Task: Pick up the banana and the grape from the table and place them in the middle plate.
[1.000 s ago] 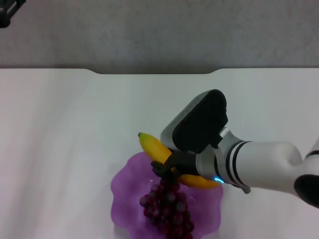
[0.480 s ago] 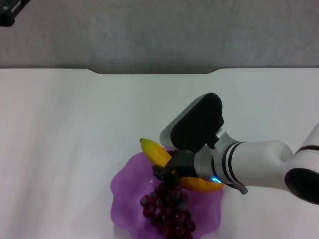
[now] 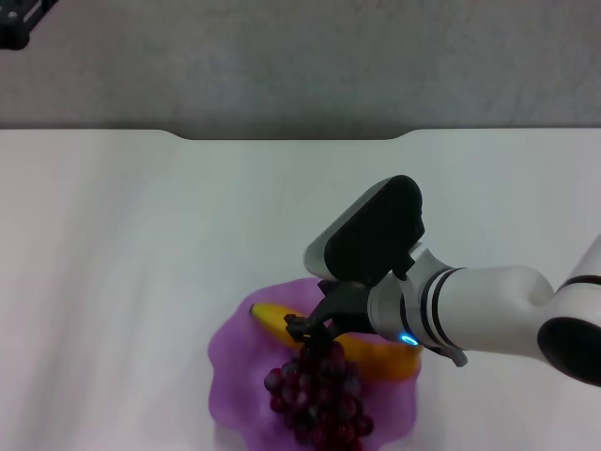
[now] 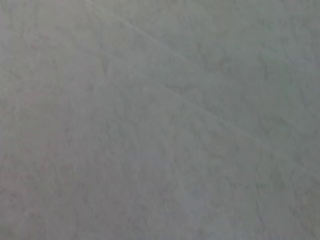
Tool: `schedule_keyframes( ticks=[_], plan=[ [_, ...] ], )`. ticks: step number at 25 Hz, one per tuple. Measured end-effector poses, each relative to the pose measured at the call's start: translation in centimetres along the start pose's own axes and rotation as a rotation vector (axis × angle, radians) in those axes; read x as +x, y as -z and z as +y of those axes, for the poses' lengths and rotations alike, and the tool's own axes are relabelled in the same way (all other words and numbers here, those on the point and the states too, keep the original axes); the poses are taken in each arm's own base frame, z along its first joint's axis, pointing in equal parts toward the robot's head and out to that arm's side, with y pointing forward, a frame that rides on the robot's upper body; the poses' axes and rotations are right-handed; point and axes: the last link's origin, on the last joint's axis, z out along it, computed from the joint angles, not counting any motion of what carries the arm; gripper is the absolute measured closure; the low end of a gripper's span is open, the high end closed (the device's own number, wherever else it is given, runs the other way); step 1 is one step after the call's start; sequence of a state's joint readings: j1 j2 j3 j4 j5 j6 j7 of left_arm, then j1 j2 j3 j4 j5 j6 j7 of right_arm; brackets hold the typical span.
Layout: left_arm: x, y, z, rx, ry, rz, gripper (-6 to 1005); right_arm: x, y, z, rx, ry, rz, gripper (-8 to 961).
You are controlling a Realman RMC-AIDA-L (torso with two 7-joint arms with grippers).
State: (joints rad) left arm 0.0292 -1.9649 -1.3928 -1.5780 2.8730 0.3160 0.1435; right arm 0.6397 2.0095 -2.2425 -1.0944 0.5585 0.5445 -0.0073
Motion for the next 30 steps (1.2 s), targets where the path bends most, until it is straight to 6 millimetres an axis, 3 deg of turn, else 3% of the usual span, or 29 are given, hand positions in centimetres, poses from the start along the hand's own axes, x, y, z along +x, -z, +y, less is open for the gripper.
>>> schedule_keyframes(
  ticks=[6,9,14,22,30],
  plan=[
    [0.0,0.0,0.0,0.001,0.0,-0.001,137,-0.3,0.1,0.3,-0.007,-0.001,-0.012,329],
    [-0.1,0.2,-0.1,0.003,0.0,-0.005,137,-0.8,0.5,0.7,-0.018,-0.004,-0.052,152],
    [-0.2,0.3,0.4,-0.01,0.003,-0.009,137,-2.0,1.8,0.4,-0.004,-0.006,-0.162,153],
    [-0.7,0.0,3.1,-0.075,-0.057,-0.014,137,-3.3,4.2,-3.9,0.116,-0.066,-0.333,155],
    [-1.3,0.3,4.9,-0.089,-0.054,0.004,138,-0.5,8.3,-8.9,0.333,-0.181,-0.548,157]
  ],
)
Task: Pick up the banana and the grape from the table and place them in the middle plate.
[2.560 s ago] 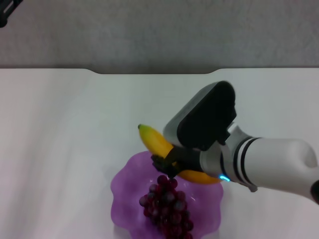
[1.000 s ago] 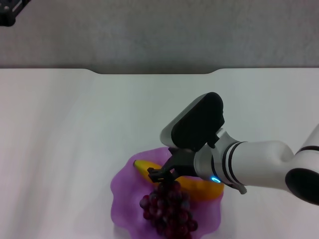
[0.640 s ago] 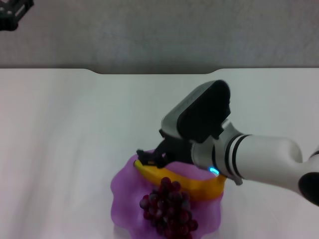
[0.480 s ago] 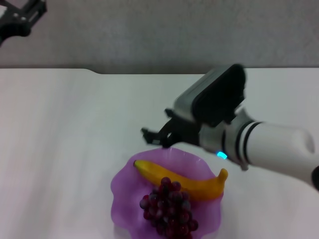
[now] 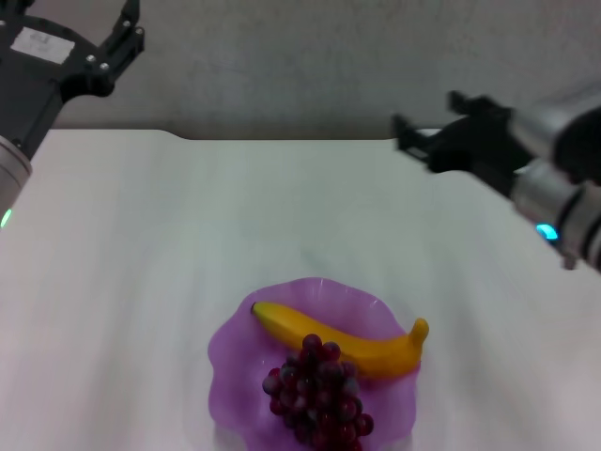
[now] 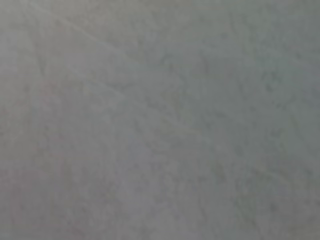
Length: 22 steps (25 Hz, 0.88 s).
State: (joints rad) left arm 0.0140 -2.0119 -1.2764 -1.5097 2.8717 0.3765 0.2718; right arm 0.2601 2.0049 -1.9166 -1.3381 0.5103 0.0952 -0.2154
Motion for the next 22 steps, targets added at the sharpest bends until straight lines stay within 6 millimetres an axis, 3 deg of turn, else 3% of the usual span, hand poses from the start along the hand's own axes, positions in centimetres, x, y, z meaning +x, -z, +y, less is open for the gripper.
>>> schedule_keyframes(
  ticks=[3,4,5,8,12,22],
  plan=[
    [-0.1,0.2,0.4,-0.01,0.026,0.019,138,0.6,1.2,-2.5,0.09,-0.036,-0.039,157],
    [-0.3,0.4,0.4,-0.01,0.04,0.027,138,1.3,2.2,-4.4,0.158,-0.065,-0.061,158],
    [-0.3,0.4,0.4,-0.008,0.048,0.031,138,1.3,2.2,-4.4,0.158,-0.065,-0.061,158],
    [-1.2,1.0,0.0,0.003,0.096,0.037,138,3.2,4.4,-7.4,0.278,-0.106,-0.076,159],
    [-3.1,2.0,-0.8,0.011,0.153,0.022,137,4.3,5.7,-8.9,0.341,-0.138,-0.086,160],
    [-10.1,5.6,-4.1,0.01,0.232,-0.045,137,7.9,9.0,-11.6,0.487,-0.158,-0.124,160]
  ],
)
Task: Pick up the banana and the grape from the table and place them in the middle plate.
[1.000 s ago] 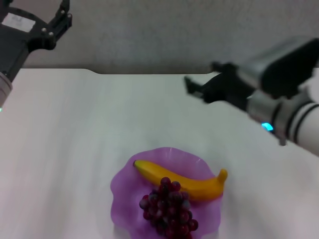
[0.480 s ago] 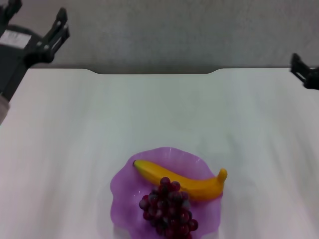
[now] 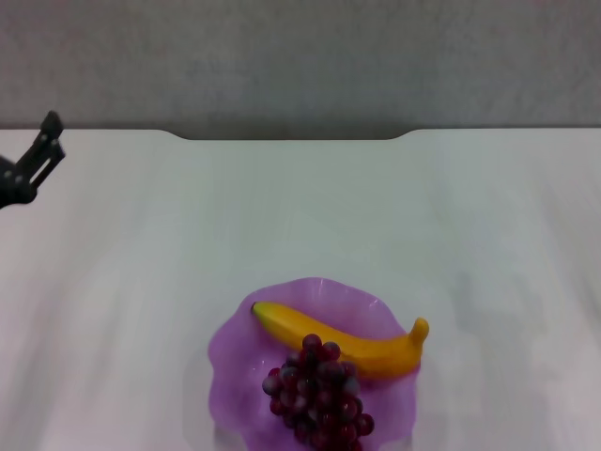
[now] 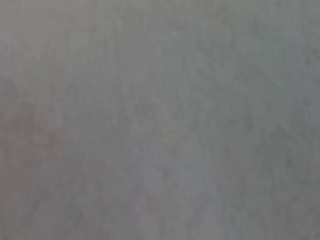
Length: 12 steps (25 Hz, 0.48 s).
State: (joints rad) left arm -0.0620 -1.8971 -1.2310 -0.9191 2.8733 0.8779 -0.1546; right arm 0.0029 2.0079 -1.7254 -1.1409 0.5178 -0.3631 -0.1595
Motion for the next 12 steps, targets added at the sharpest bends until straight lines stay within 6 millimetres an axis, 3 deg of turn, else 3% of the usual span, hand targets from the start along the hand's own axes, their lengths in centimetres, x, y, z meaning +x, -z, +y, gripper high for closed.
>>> schedule_keyframes(
  ticks=[5,12],
  plan=[
    [-1.9,0.8,-1.8,0.032,-0.013,-0.044,137,0.5,0.5,-0.1,0.008,0.007,-0.03,160],
    [-1.9,0.4,-2.3,0.031,0.005,-0.042,136,0.4,1.0,0.8,-0.016,0.022,-0.077,160]
  ],
)
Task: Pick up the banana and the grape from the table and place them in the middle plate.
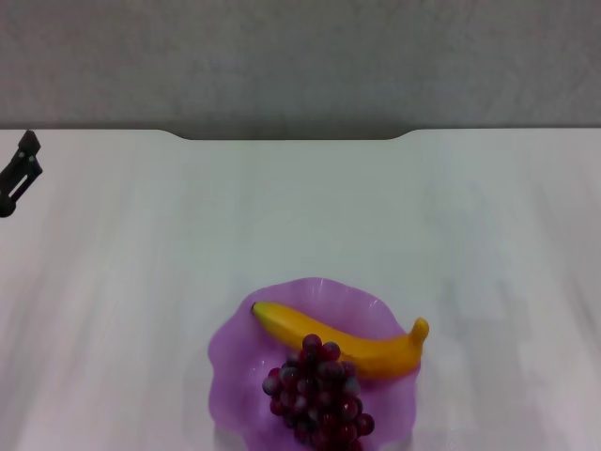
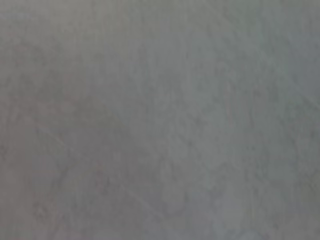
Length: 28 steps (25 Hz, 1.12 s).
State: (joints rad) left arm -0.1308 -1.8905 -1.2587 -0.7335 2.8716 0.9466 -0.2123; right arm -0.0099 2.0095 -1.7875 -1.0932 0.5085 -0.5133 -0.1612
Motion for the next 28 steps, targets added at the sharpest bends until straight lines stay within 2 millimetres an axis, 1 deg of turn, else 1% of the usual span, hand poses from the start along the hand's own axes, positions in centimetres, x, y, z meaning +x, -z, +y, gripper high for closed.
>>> schedule_keyframes(
  ticks=[8,28],
  plan=[
    [0.18,-0.4,0.18,-0.006,0.003,0.008,137,0.03,0.04,0.01,0.0,0.002,0.001,159],
    [0.17,-0.23,0.3,-0.003,0.012,0.01,138,-0.01,0.13,0.66,-0.02,0.0,-0.001,159]
  ],
)
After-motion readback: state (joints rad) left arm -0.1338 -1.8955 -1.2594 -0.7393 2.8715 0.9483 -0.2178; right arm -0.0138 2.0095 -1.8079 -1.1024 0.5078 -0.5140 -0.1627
